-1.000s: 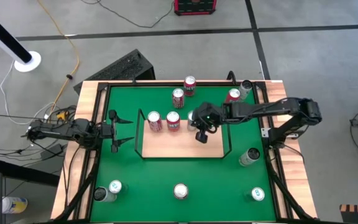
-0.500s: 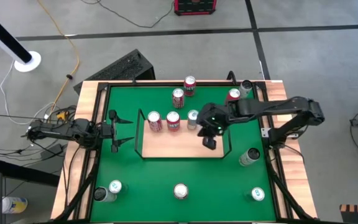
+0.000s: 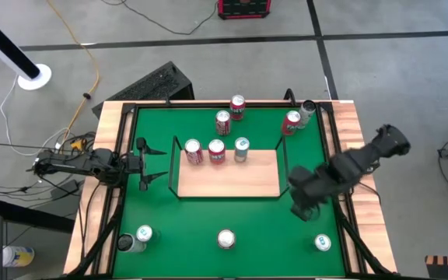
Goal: Place canned beverage on shelf
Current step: Put the middle right white-yellow soda can on the shelf
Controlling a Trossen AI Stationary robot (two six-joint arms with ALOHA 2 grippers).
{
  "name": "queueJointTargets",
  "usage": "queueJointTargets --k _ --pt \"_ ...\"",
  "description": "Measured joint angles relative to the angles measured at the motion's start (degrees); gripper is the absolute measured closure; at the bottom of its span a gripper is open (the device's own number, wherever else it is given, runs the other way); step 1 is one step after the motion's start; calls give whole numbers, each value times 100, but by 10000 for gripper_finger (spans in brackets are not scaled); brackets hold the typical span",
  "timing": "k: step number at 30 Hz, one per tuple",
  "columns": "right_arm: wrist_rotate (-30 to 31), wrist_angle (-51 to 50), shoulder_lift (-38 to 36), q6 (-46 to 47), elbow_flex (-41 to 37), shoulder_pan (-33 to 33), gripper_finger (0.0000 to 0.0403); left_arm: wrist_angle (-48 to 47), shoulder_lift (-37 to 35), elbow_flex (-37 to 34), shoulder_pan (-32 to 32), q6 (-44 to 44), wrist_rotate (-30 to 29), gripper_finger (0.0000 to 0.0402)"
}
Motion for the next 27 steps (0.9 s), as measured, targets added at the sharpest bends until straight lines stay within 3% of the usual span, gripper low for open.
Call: queueJointTargets --k 4,11,19,27 --pt "588 13 -185 1121 -150 446 329 5 0 0 0 -4 2 95" --pt "519 12 -558 1954 -880 651 287 7 0 0 0 -32 4 95" --pt "164 0 -1113 2321 -1863 552 171 4 0 0 0 -30 4 95" --pt "111 9 -1252 2095 -2038 362 63 4 0 0 0 -16 4 95"
